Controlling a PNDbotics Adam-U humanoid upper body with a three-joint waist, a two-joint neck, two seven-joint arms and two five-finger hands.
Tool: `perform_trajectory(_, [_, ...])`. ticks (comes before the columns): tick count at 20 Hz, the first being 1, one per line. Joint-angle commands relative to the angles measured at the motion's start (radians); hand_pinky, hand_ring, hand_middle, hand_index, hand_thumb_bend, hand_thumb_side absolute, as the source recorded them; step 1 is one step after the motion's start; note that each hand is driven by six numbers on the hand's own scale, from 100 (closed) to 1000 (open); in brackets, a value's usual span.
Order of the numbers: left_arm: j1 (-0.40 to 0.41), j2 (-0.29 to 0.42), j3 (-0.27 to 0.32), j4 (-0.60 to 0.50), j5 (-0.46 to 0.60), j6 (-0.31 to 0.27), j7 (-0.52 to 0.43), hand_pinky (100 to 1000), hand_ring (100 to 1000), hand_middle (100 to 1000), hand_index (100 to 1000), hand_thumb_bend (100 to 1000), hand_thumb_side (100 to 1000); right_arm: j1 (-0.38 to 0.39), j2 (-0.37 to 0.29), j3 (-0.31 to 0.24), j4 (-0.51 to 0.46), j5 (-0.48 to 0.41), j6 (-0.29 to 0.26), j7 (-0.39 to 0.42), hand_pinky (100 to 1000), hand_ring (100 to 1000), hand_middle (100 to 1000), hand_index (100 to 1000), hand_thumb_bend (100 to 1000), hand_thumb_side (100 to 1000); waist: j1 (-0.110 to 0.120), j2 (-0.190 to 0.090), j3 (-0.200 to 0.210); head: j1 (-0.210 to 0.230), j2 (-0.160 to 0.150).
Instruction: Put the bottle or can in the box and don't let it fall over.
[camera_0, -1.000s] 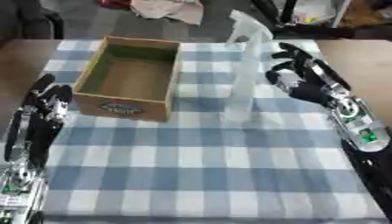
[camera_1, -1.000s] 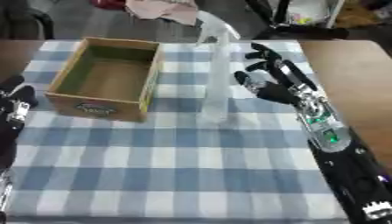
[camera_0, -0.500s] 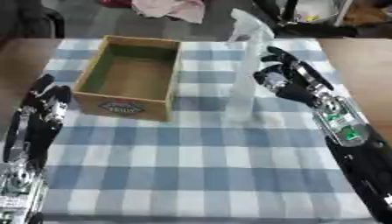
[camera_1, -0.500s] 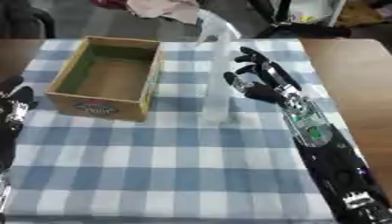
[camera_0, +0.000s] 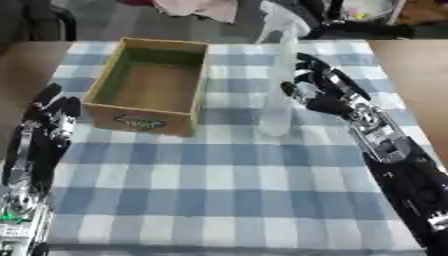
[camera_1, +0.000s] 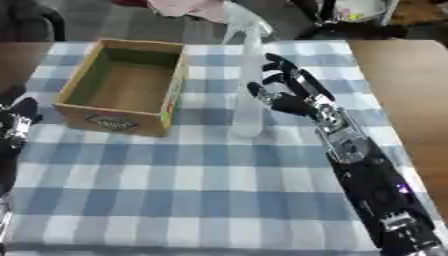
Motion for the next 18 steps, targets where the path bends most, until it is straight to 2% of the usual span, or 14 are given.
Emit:
perform_trajectory(1, [-0.015, 0.004, -0.004, -0.016, 0.001, -0.002, -0.007, 850, 955, 942, 954, 406, 623, -0.029, -0.002, -0.002, 0.001, 0.011, -0.006, 0.004, 962, 774, 837, 1000, 379, 477, 0.002, -0.006, 0.005, -0.006, 0.005])
perform_trajectory(18, [-0.017, 0.001, -0.006, -0.015, 0.0, -0.003, -0.01, 850, 955, 942, 954, 408, 624, -0.051, 0.021, 0.02, -0.014, 0.014, -0.017, 0.043, 961, 775, 838, 1000, 378, 470, 0.002, -0.004, 0.016, -0.014, 0.005])
